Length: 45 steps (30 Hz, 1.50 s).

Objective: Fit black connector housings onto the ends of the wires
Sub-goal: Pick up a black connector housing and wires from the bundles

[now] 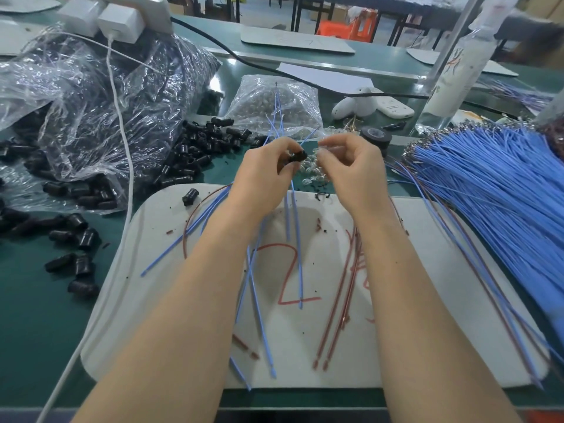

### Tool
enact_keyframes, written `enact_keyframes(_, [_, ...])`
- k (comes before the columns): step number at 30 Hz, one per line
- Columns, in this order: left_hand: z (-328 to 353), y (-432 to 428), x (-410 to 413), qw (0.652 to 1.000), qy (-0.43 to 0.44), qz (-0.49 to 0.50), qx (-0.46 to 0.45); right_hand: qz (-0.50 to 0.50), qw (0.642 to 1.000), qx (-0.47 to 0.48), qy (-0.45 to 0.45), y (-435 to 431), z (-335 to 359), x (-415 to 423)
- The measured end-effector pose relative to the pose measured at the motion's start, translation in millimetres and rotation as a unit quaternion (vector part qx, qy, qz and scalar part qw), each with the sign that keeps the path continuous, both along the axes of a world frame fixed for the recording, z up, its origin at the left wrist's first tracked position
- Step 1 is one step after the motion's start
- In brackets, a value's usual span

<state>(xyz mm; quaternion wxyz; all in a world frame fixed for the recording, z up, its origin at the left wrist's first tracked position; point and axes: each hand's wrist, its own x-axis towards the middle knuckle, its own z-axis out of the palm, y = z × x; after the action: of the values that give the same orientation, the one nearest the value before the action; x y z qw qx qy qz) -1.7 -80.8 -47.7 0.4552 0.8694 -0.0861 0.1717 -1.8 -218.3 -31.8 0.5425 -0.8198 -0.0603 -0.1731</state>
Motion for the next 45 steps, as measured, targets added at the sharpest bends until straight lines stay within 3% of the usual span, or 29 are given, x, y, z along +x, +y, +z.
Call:
enact_keyframes(7, [2, 1, -1, 0.994, -0.011, -0.005, -0.107, 0.021, 0.999, 0.017, -0.036, 6, 3, -5])
enact_keyframes(15, [3, 0, -1, 0.992, -0.005, -0.022, -0.120, 0.017, 0.994, -0.034, -0.106, 14, 2, -6])
enact_keyframes(24, [6, -2, -5, 0.997, 0.000, -0.028, -0.076, -0.006, 0.985, -0.101, -0.138, 13, 1, -6])
enact_keyframes(30, [8, -3, -8, 0.999, -0.019, -0.028, 0.018, -0.009, 0.987, -0.108, -0.120, 12, 1, -6])
enact_keyframes(37, [10, -3, -7, 0.998, -0.023, 0.005, 0.053, 0.017, 0.999, 0.040, -0.018, 1, 3, 1])
enact_keyframes(42, [10, -1, -6, 0.999, -0.004, -0.038, 0.007, 0.045, 0.976, 0.206, 0.056, 0, 1, 2])
enact_keyframes(45, [9, -2, -7, 0.999, -0.003, -0.050, 0.000, 0.054, 0.966, 0.237, 0.085, -2, -2, 3])
